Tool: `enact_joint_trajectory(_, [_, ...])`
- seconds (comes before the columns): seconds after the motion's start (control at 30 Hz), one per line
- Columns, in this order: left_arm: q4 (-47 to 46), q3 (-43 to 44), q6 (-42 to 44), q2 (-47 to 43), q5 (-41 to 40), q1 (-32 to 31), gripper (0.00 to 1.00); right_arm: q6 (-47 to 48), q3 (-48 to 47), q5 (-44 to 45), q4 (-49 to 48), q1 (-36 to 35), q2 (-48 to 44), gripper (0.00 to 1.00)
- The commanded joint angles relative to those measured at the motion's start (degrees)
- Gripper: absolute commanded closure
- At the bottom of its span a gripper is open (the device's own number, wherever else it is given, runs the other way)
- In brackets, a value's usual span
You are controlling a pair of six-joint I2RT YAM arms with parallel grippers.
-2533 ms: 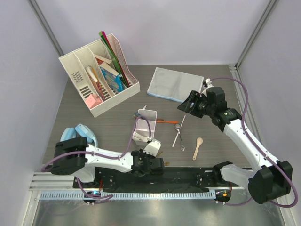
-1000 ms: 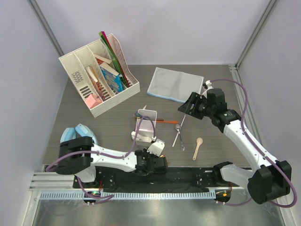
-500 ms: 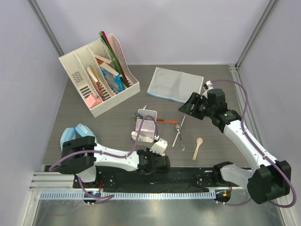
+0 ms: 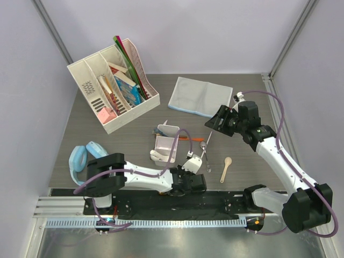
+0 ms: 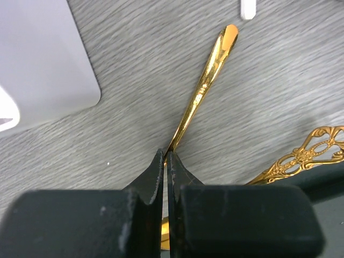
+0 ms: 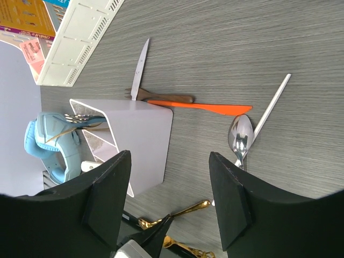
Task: Sort the eating utensils into containers
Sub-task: Move the spoon to the corner of the board.
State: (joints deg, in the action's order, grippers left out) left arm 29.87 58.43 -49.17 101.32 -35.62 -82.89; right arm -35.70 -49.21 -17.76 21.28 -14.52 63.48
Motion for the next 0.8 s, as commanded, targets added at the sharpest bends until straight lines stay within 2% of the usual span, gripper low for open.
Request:
enact_joint_trajectory(0.0, [-0.1, 0.8, -0.4, 2.2, 1.0, 1.3, 1.0, 0.8, -0.1, -0.5, -1.8, 0.6, -1.6, 0.35])
enact_joint_trajectory(0.27, [1.2, 3.3, 0.7, 2.1, -2.1, 3.7, 1.0, 0.9, 0.3, -0.7, -1.6, 1.2, -2.2, 0.35])
enact_joint_trajectory(0.77, [-1.7, 7.8, 6.1, 5.8, -1.0, 7.6, 1.0, 1.4, 0.3, -0.3, -1.0, 1.3, -3.0, 0.35])
